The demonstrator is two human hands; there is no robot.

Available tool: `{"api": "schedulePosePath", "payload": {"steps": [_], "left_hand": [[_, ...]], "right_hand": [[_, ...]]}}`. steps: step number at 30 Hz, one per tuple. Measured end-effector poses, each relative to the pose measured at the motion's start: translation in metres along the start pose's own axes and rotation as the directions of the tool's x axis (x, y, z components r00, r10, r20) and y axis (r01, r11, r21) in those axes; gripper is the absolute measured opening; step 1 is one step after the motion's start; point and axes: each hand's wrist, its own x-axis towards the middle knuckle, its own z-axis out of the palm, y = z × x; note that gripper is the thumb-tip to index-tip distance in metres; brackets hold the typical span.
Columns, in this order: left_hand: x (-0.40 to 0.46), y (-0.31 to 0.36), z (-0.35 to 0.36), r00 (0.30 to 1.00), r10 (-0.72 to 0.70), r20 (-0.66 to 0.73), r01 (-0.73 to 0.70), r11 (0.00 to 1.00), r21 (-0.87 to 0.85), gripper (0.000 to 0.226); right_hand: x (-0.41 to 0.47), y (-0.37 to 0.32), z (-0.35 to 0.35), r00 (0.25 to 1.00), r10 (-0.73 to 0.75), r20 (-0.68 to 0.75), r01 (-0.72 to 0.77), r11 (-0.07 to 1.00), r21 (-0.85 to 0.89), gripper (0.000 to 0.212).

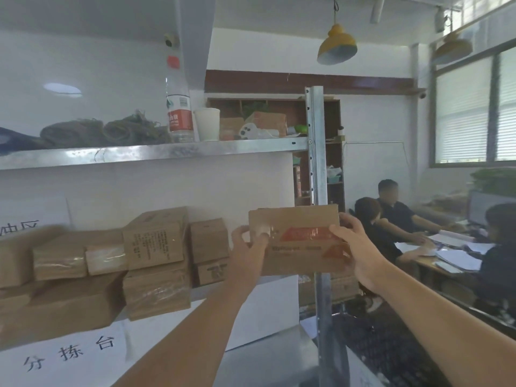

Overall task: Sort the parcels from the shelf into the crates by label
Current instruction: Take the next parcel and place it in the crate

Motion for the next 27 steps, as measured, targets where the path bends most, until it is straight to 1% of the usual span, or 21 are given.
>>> {"api": "schedulePosePath", "payload": {"steps": [1, 2, 3, 4, 5, 6, 7, 8, 9, 10, 11, 12, 13, 14, 15, 17, 19, 21, 24, 27], "left_hand": [[-0.002, -0.001, 0.001, 0.999, 0.025, 0.031, -0.026, 1.0, 0.018, 0.051], [-0.004, -0.001, 0.002, 0.996, 0.053, 0.075, -0.055, 0.998, 0.025, 0.062], [-0.009, 0.0, 0.003, 0.992, 0.049, 0.114, -0.05, 0.999, 0.007, 0.068], [-0.012, 0.002, 0.004, 0.992, 0.02, 0.127, -0.017, 1.0, -0.022, 0.066], [-0.015, 0.003, 0.006, 0.993, -0.018, 0.116, 0.026, 0.997, -0.067, 0.057], [-0.016, 0.001, 0.008, 0.992, -0.064, 0.104, 0.075, 0.992, -0.098, 0.05], [-0.01, -0.005, 0.011, 0.991, -0.08, 0.109, 0.094, 0.987, -0.132, 0.052], [-0.007, -0.01, 0.016, 0.988, -0.084, 0.126, 0.1, 0.986, -0.133, 0.065], [-0.008, -0.011, 0.021, 0.984, -0.089, 0.154, 0.11, 0.986, -0.128, 0.078], [-0.012, -0.009, 0.026, 0.983, -0.077, 0.167, 0.1, 0.987, -0.129, 0.076], [-0.019, -0.005, 0.032, 0.986, -0.03, 0.163, 0.052, 0.99, -0.131, 0.06], [-0.023, -0.007, 0.038, 0.987, 0.012, 0.159, 0.008, 0.992, -0.126, 0.044], [-0.026, -0.011, 0.045, 0.982, 0.057, 0.179, -0.034, 0.991, -0.127, 0.04], [-0.033, -0.012, 0.052, 0.973, 0.087, 0.212, -0.059, 0.989, -0.135, 0.048], [-0.037, -0.015, 0.058, 0.961, 0.113, 0.251, -0.081, 0.988, -0.134, 0.054], [-0.043, -0.018, 0.073, 0.944, 0.172, 0.281, -0.141, 0.982, -0.127, 0.058], [-0.044, -0.023, 0.091, 0.93, 0.196, 0.312, -0.164, 0.978, -0.127, 0.061], [-0.047, -0.025, 0.111, 0.924, 0.198, 0.328, -0.174, 0.98, -0.1, 0.066], [-0.051, -0.027, 0.151, 0.919, 0.202, 0.34, -0.183, 0.979, -0.089, 0.069], [-0.056, -0.029, 0.197, 0.9, 0.202, 0.387, -0.187, 0.979, -0.078, 0.068]], "right_hand": [[-0.004, 0.0, -0.003, 0.999, -0.019, 0.03, 0.019, 1.0, -0.01, 0.05], [-0.009, 0.0, -0.006, 0.998, -0.036, 0.057, 0.037, 0.999, -0.022, 0.048], [-0.014, 0.0, -0.008, 0.997, -0.042, 0.069, 0.043, 0.999, -0.018, 0.041], [-0.017, 0.001, -0.01, 0.998, -0.03, 0.059, 0.03, 1.0, 0.005, 0.036], [-0.02, 0.001, -0.012, 0.999, -0.001, 0.044, -0.001, 0.999, 0.035, 0.045], [-0.022, 0.003, -0.015, 0.999, 0.04, 0.03, -0.042, 0.997, 0.062, 0.06], [-0.024, 0.006, -0.017, 0.997, 0.07, 0.025, -0.072, 0.996, 0.058, 0.068], [-0.026, 0.008, -0.018, 0.997, 0.078, -0.003, -0.078, 0.996, 0.04, 0.061], [-0.029, 0.012, -0.02, 0.997, 0.062, -0.046, -0.061, 0.998, 0.023, 0.043], [-0.032, 0.016, -0.022, 0.995, 0.037, -0.093, -0.035, 0.999, 0.016, 0.025], [-0.035, 0.02, -0.024, 0.993, 0.001, -0.121, 0.001, 1.0, 0.017, 0.019], [-0.038, 0.023, -0.027, 0.992, -0.039, -0.122, 0.043, 0.999, 0.028, 0.032], [-0.041, 0.027, -0.031, 0.991, -0.082, -0.101, 0.087, 0.995, 0.046, 0.05], [-0.045, 0.032, -0.036, 0.991, -0.11, -0.082, 0.114, 0.992, 0.052, 0.063], [-0.05, 0.035, -0.04, 0.99, -0.128, -0.064, 0.131, 0.99, 0.047, 0.067], [-0.056, 0.042, -0.053, 0.986, -0.156, -0.052, 0.157, 0.987, 0.031, 0.067], [-0.062, 0.047, -0.07, 0.984, -0.173, -0.051, 0.173, 0.985, 0.0, 0.067], [-0.064, 0.051, -0.092, 0.984, -0.164, -0.063, 0.165, 0.986, 0.015, 0.068], [-0.067, 0.053, -0.129, 0.982, -0.162, -0.093, 0.166, 0.985, 0.039, 0.067], [-0.072, 0.059, -0.175, 0.972, -0.188, -0.141, 0.188, 0.982, -0.013, 0.067]]}}
